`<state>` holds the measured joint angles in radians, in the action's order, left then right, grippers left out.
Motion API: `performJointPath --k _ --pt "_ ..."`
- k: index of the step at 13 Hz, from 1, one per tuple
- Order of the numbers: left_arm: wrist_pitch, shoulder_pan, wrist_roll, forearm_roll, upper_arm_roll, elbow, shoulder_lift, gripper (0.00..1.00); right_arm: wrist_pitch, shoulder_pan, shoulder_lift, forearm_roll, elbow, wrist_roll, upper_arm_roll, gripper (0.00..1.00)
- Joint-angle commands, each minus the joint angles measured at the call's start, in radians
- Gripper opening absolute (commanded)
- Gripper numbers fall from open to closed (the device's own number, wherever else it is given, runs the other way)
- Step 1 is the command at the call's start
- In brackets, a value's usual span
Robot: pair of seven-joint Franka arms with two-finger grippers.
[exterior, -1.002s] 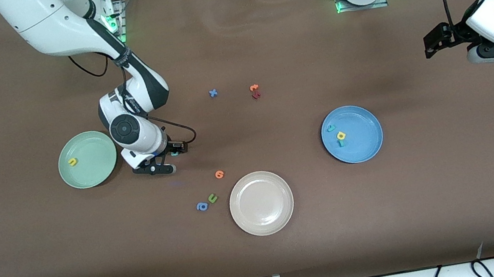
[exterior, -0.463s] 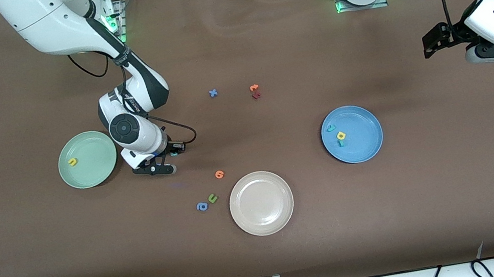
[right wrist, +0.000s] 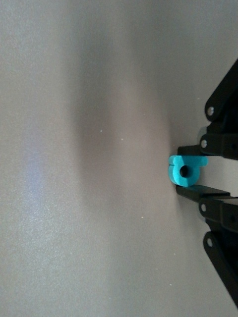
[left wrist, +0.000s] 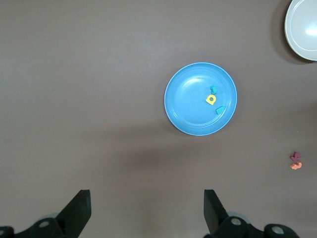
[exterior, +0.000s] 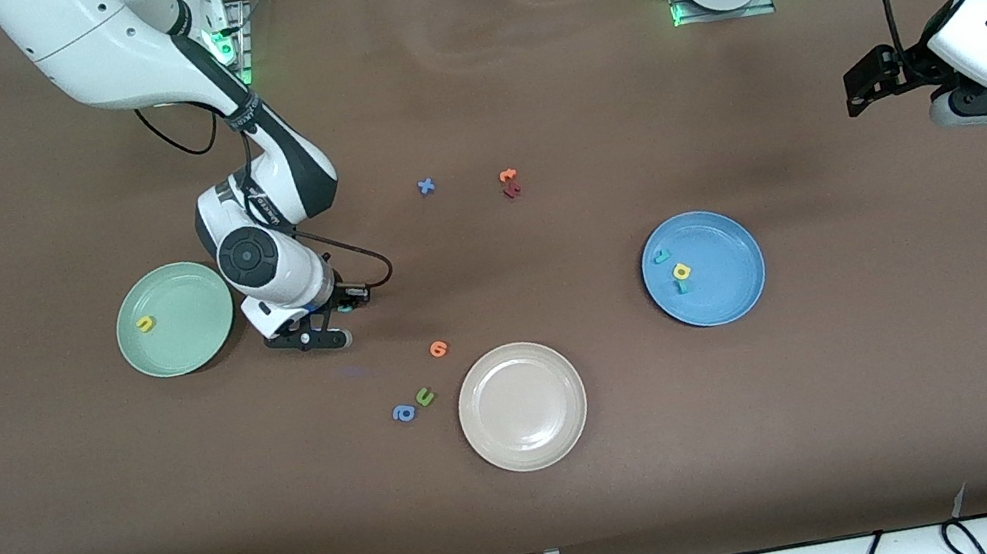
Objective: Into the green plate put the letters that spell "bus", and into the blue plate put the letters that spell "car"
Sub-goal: 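Lower the teal q onto the green plate and open the right gripper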
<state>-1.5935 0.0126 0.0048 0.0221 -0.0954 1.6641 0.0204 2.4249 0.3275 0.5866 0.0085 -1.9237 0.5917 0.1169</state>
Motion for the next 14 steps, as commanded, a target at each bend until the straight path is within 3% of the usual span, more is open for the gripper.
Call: performJointPath --k 1,4,7,10,14 --pt "0.017 -0.006 -0.014 -0.008 0.0 -0.027 0.01 1.0 -0.111 -0.004 -0.065 0.011 0.009 -0.009 -0.035 0.13" --pt "0.017 -0.006 -0.014 -0.007 -0.001 -0.038 0.012 1.0 -0.312 -0.004 -0.186 0.001 0.008 -0.071 -0.106 0.13" --pt "0.017 -0.006 -0.013 -0.007 -0.001 -0.038 0.012 1.0 -0.424 -0.004 -0.229 0.001 -0.009 -0.237 -0.219 0.13" --pt "0.018 -0.006 -0.014 -0.007 -0.001 -0.038 0.012 1.0 -0.383 -0.005 -0.214 0.002 -0.072 -0.386 -0.315 0.13" --pt "0.02 -0.006 -0.013 -0.007 -0.001 -0.038 0.01 1.0 -0.175 -0.007 -0.188 0.004 -0.196 -0.519 -0.372 0.16"
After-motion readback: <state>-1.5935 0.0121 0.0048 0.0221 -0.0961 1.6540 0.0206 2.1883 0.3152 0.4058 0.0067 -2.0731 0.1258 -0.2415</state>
